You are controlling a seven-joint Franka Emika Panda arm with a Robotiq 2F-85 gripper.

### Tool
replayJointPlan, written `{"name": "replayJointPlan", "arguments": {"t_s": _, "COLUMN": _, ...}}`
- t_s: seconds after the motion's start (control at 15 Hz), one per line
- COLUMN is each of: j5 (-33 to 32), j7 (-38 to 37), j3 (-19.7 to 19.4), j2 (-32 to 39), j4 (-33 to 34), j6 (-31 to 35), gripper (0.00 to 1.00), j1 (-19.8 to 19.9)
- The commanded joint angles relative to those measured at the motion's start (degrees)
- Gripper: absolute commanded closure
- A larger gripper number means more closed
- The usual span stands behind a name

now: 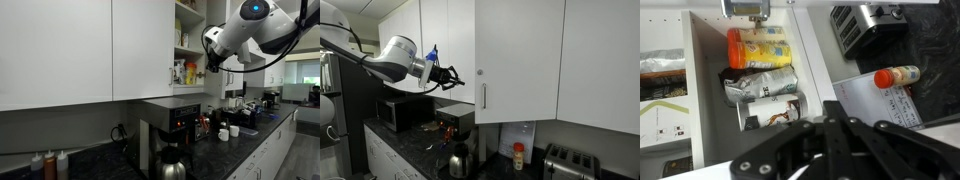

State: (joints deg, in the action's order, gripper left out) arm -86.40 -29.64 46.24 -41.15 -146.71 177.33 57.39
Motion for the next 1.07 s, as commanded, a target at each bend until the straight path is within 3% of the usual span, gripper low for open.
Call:
{"name": "replayJointPlan", "arguments": {"t_s": 0.0, "j5": -4.6, "j7": -6.06, "j3": 4.37, "j2": 0.7, "j4": 2.47, "j6": -2.44, "gripper": 1.0, "j1": 4.1}}
{"name": "replayJointPlan", "arguments": {"t_s": 0.6, "j5": -9.04, "j7": -14.81, "j3": 11.02, "j2": 1.95, "j4": 4.11, "j6": -8.96, "gripper": 1.0, "j1": 9.03}}
{"name": "replayJointPlan", "arguments": {"t_s": 0.8, "j5": -14.93, "j7": -18.42, "j3": 8.57, "j2": 1.95, "j4": 5.38, "j6": -9.75, "gripper": 1.0, "j1": 11.89}}
{"name": "replayJointPlan", "arguments": {"t_s": 1.0, "j5": -16.88, "j7": -19.72, "j3": 7.93, "j2": 2.43, "j4": 5.54, "j6": -11.01, "gripper": 1.0, "j1": 14.54}}
